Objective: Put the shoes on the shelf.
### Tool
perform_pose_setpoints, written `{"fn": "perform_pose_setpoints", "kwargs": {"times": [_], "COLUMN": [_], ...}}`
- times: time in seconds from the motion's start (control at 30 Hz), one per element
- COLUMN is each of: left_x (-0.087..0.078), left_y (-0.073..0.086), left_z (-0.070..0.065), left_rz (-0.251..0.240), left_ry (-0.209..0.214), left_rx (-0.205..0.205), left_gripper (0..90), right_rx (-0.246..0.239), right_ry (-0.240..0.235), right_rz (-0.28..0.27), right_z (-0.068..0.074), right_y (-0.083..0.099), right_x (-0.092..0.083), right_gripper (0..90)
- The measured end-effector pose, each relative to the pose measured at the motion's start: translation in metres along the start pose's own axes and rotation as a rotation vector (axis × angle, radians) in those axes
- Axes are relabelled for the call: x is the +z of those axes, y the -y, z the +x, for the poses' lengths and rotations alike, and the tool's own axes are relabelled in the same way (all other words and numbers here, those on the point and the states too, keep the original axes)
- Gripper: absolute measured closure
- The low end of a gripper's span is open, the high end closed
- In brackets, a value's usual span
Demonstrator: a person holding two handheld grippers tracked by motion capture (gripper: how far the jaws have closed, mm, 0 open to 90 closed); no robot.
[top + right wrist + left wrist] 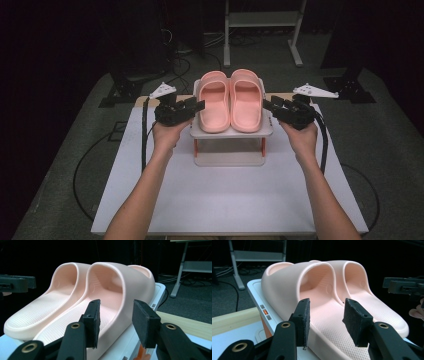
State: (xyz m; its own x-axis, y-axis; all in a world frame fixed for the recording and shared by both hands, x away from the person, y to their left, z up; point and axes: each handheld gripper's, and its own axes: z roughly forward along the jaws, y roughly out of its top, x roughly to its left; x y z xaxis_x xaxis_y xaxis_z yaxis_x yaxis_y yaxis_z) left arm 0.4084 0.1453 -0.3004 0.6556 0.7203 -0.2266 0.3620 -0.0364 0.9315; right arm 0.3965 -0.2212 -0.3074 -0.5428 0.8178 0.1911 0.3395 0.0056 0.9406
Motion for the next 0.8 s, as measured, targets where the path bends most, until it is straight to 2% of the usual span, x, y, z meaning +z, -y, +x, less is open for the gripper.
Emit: {"fn": "perform_pose_setpoints", "kwargs": {"times": [0.33,0.6,0.8], "left_x": [-0.013,-0.023,-0.030], "left_y": [0.009,0.016,0.020], "left_z": [-0.002,-0.005,-0.006], "left_rz": [-0.010,-0.020,-0.023], "left_ry": [0.010,0.026,0.034], "left_rx": [0.005,-0.002,-0.010], "left_gripper": [54.0,53.0,51.9], "right_rx": [-0.005,0.018,0.006], "right_ry": [-0.022,-0.049,-0.044], "right_rz": [-0.006,-0.021,-0.009], "right_z": [0.003,0.002,0.002], "right_y": [0.006,0.012,0.017], "right_x": [-0.011,-0.022,-0.027], "right_gripper": [57.5,57.8,57.7]}}
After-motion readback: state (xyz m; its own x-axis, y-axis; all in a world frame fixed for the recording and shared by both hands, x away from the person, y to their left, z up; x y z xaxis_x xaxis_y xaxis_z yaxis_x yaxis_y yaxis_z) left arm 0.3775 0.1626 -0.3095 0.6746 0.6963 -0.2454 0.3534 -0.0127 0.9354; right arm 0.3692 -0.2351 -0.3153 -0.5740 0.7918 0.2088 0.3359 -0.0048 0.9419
